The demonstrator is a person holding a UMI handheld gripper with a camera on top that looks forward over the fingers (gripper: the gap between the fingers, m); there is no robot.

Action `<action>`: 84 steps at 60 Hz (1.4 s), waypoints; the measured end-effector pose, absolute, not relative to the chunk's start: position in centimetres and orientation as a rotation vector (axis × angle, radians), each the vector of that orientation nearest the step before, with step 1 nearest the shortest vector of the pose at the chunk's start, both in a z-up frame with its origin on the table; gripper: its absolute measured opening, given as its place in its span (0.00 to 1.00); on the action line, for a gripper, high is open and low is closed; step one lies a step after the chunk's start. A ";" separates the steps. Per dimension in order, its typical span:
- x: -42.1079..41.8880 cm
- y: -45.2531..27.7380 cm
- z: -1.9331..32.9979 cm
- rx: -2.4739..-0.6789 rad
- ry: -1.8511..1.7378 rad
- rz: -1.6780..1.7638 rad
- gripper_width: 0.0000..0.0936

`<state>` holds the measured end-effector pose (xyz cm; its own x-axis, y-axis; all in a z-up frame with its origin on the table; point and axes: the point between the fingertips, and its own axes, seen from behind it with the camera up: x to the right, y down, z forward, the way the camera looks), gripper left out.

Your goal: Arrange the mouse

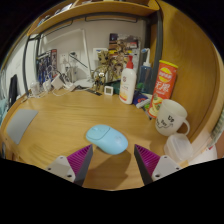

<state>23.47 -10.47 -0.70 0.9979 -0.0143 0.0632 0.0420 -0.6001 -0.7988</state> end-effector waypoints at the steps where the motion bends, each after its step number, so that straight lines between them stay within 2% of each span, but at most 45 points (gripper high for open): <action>1: 23.6 -10.1 -0.8 -2.216 -0.019 -0.069 0.89; 14: 24.5 -5.5 -1.1 -2.227 -0.001 0.023 0.90; 21: 25.4 -3.7 -1.2 -2.220 -0.006 0.032 0.85; 28: 26.0 -2.9 -1.1 -2.218 0.012 0.036 0.76; 37: 26.2 -2.9 -1.0 -2.200 0.041 0.017 0.71; 38: 26.3 -2.9 -1.1 -2.197 0.048 0.010 0.61; 45: 26.3 -3.0 -1.1 -2.190 0.092 0.004 0.54; 56: 26.2 -3.1 -1.2 -2.216 0.157 -0.017 0.33; 68: 25.7 -3.0 -1.0 -2.239 0.198 -0.061 0.31; 74: 24.6 -2.2 2.7 -2.205 0.192 -0.114 0.31; 84: 17.7 0.9 13.8 -2.057 0.159 -0.096 0.31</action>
<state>17.75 0.91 13.80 0.9881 -0.1541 0.0002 -0.0725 -0.4658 -0.8819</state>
